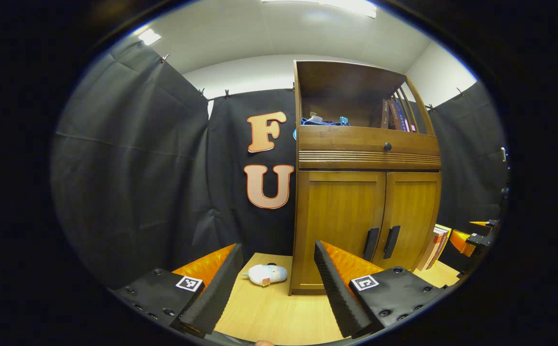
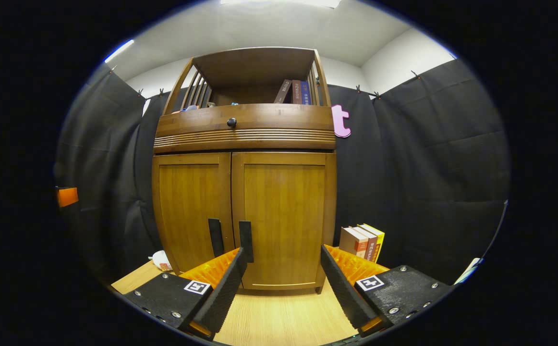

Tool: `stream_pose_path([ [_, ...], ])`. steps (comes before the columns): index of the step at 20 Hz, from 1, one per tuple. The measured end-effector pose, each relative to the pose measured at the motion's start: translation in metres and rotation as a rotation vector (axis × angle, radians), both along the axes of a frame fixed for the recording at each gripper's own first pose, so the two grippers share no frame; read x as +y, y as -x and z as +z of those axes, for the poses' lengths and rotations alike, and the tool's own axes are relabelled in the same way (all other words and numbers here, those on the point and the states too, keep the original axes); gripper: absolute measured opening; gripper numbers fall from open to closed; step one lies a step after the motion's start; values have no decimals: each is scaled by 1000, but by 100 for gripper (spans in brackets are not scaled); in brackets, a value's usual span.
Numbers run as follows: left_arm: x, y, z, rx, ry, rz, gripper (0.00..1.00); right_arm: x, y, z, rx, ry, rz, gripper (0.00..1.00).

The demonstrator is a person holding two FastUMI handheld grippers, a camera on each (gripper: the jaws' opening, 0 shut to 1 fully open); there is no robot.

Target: Open the right door of the double-door shoe cabinet with the right hand, and open the left door with the left hand.

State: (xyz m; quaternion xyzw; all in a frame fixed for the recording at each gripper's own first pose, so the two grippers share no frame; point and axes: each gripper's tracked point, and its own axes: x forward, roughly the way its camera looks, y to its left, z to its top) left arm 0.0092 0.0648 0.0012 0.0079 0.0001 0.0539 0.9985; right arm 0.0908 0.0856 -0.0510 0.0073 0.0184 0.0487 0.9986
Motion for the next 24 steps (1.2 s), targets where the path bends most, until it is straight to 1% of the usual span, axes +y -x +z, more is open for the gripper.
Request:
stream_pose_path([
  [1,2,0,0,-2,-3,7,93,6,-7,-4,7,-6,9,95],
  [6,14,-4,-1,-2,-13,35,93,37,-53,-17,17,-59,54,95],
  [8,14,-6,-3,5,-18,44,93,46,-72,-28,27,-57,60,95],
  [12,20,-12,-1,7,-25,61,93,67,-111,-60,44,-9,75,95],
  [13,21,-11,-3,8,-28,62,93,73,-118,-70,56,-6,83,100],
  [16,25,-13,-7,13,-37,79,93,85,-144,-88,73,-22,92,100],
  [17,29,-17,-8,19,-37,87,93,88,-152,-94,82,-28,94,94],
  [18,33,-21,-8,23,-36,92,93,92,-159,-98,88,-32,97,92],
  [19,36,-24,-8,25,-36,95,96,94,-166,-102,95,-32,97,90],
  [20,37,-27,-8,28,-38,102,93,95,-174,-103,93,-31,94,86],
  [21,40,-28,-10,30,-41,110,93,96,-181,-106,93,-33,92,90],
  [22,41,-30,-10,33,-41,115,93,98,-187,-108,94,-37,93,77],
  [23,43,-27,-12,35,-42,119,93,99,-192,-109,92,-41,94,74],
  [24,44,-27,-11,36,-46,124,93,99,-198,-111,91,-40,93,75],
])
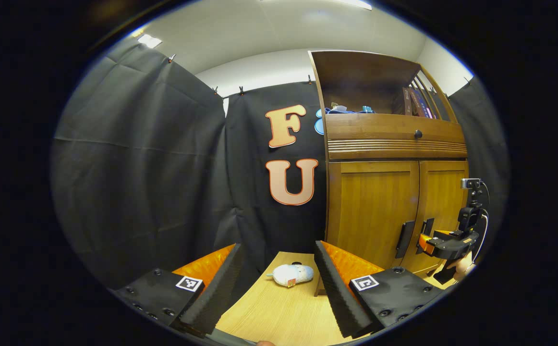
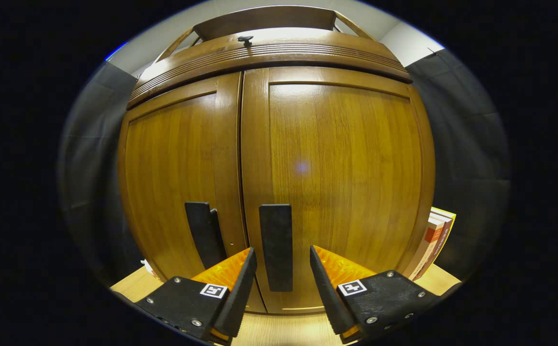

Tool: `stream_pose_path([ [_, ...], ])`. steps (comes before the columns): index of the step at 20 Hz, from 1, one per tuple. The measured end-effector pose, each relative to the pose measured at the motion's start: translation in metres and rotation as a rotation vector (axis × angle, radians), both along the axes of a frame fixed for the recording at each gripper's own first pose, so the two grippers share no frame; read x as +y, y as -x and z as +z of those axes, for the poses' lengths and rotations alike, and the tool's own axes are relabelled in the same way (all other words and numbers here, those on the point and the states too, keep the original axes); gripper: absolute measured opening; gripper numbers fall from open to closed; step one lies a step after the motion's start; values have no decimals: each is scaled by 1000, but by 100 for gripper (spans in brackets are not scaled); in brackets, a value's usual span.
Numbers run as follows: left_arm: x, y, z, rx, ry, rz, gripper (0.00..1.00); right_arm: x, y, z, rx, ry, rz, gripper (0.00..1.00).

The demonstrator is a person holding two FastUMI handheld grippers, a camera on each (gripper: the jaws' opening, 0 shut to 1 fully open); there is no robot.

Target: Open the right door of the double-door shoe cabinet with the right hand, and open the left door with the left hand.

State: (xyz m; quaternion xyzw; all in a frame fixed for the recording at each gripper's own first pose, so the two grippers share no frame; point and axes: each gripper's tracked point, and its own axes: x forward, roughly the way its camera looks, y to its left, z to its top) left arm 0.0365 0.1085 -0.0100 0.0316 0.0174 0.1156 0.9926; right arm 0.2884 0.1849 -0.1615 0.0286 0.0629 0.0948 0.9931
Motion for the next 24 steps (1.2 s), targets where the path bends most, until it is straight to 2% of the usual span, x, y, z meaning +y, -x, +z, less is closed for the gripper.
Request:
stream_pose_path([
  [1,3,1,0,2,-4,6,93,0,-4,-2,3,2,-1,61],
  [2,4,0,-1,3,-7,12,93,1,-8,-5,9,-1,2,63],
  [4,7,0,-3,11,-10,20,93,5,-13,-10,23,-14,8,60],
  [6,7,0,-4,17,-10,25,93,7,-18,-11,30,-24,7,45],
  [7,7,0,-3,17,-13,27,93,9,-19,-13,34,-29,5,48],
  [8,7,1,-2,17,-15,31,93,11,-20,-15,39,-31,6,40],
  [14,9,6,6,18,-18,68,94,9,-11,-12,47,-29,7,29],
  [18,3,15,27,-22,-41,104,93,-2,19,-11,28,-28,40,22],
  [20,-3,40,27,-27,-61,120,96,-10,34,-10,22,-33,67,23],
  [21,-8,47,30,-33,-64,121,93,-14,41,-10,24,-34,78,21],
  [23,-16,53,34,-42,-71,127,93,-23,55,-10,31,-33,97,16],
  [24,-19,53,36,-46,-75,130,94,-26,62,-9,32,-37,103,19],
])
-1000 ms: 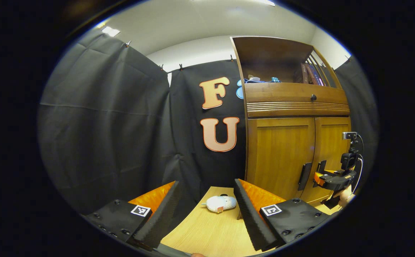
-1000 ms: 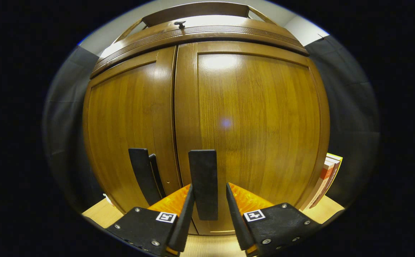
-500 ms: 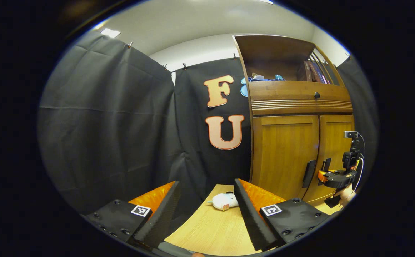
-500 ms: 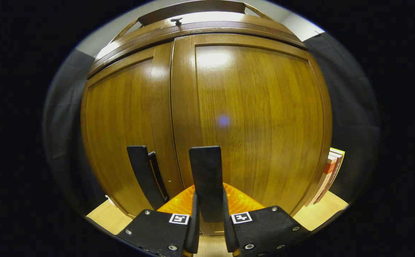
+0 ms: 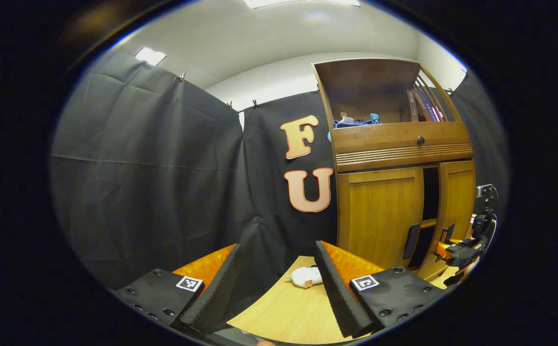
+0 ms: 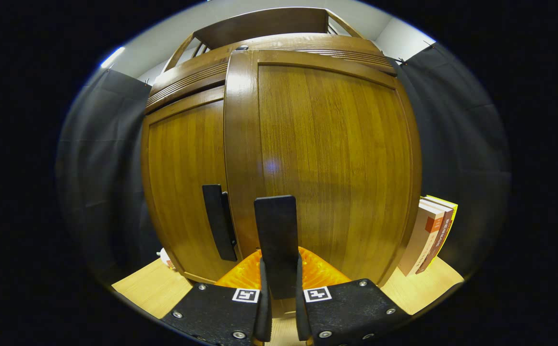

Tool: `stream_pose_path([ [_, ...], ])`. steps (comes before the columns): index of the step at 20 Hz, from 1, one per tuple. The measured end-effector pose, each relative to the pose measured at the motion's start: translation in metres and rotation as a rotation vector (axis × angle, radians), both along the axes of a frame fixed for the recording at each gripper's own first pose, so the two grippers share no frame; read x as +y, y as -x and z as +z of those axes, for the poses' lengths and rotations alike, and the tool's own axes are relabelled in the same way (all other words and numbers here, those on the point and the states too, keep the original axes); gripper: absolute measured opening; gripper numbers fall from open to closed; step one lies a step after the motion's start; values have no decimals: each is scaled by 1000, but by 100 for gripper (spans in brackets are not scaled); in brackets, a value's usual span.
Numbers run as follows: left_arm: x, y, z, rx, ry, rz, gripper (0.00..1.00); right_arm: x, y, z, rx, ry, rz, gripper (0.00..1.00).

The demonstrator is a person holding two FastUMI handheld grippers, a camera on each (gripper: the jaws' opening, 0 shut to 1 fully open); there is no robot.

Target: Open the right door of the double-door shoe cabinet with the right hand, and open the left door with the left hand.

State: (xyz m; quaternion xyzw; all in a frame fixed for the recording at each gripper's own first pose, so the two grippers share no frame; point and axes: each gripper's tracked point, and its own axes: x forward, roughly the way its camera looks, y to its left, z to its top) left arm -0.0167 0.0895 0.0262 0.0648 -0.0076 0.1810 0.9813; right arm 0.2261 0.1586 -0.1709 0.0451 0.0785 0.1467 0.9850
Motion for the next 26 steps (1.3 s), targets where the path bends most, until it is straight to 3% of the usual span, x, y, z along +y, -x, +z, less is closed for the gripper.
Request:
stream_pose_path([
  [2,-8,2,1,-3,7,-2,94,-8,10,3,4,-4,10,16],
  [3,-13,6,0,-5,16,-6,94,-11,15,4,5,-4,14,20],
  [4,-19,8,0,-8,23,-11,94,-16,22,4,6,-5,17,16],
  [7,-34,13,0,-12,33,-28,94,-36,41,5,10,-13,25,19],
  [8,-40,13,1,-13,35,-34,94,-43,47,5,10,-12,25,15],
  [9,-46,13,2,-15,38,-41,94,-49,50,6,11,-9,23,23],
  [11,-56,16,2,-17,43,-53,94,-63,61,9,16,-12,14,15],
  [12,-61,17,2,-16,47,-59,94,-71,66,10,19,-13,8,19],
  [18,-90,15,0,-14,52,-102,94,-108,82,9,31,8,-21,19],
  [19,-94,14,0,-13,53,-110,94,-113,83,10,34,8,-28,23],
  [20,-100,13,0,-13,54,-119,94,-115,86,10,38,15,-30,16],
  [26,-129,2,-1,-7,56,-172,94,-147,92,12,37,21,-65,13],
])
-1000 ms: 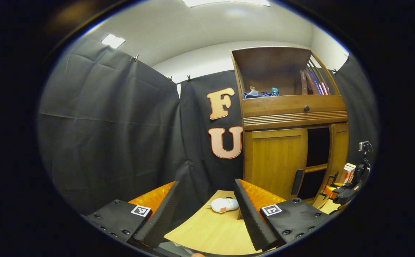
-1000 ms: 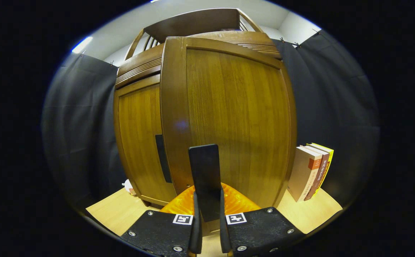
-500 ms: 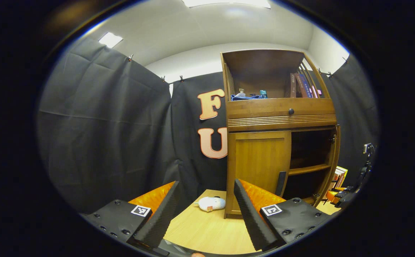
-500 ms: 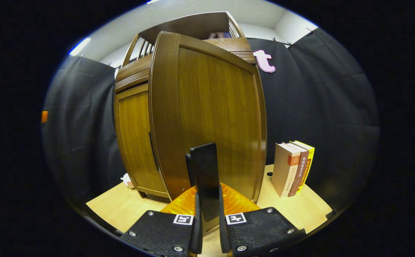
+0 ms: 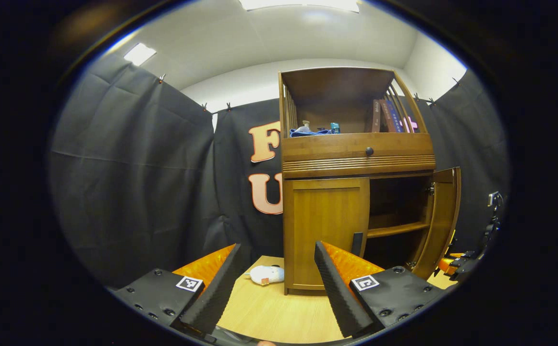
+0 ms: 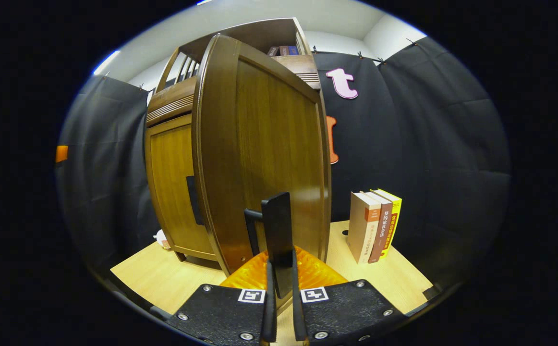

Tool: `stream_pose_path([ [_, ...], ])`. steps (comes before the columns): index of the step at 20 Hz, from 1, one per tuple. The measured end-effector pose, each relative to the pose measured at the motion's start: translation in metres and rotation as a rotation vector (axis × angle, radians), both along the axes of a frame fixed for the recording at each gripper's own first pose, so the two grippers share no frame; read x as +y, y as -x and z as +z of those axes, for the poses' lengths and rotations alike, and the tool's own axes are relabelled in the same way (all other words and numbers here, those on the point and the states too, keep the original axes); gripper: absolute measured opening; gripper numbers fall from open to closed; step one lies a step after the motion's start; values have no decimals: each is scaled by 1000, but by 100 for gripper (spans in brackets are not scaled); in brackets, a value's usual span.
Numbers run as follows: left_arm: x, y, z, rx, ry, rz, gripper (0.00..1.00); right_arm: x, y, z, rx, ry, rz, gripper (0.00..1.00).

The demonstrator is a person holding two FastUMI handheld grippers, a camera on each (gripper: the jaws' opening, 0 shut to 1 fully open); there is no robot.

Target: Open the right door of the double-door shoe cabinet with the right hand, and open the left door with the left hand.

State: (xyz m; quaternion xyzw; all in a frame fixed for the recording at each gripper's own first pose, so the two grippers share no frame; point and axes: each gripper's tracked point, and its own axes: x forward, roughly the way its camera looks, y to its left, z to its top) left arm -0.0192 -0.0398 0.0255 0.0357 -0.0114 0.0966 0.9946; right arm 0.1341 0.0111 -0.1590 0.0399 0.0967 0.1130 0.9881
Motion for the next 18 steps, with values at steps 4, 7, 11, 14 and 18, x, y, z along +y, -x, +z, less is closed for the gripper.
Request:
stream_pose_path([
  [4,-20,-3,-6,13,11,-36,94,-25,4,0,-1,-1,-45,16],
  [7,-34,-10,-6,13,19,-64,94,-44,4,1,3,-10,-74,12],
  [11,-54,-20,-10,15,23,-101,94,-83,2,0,2,-7,-157,1],
  [14,-70,-30,-15,29,15,-126,94,-95,5,2,5,-36,-160,0],
  [18,-89,-44,-23,41,15,-154,94,-100,3,2,1,-22,-145,0],
])
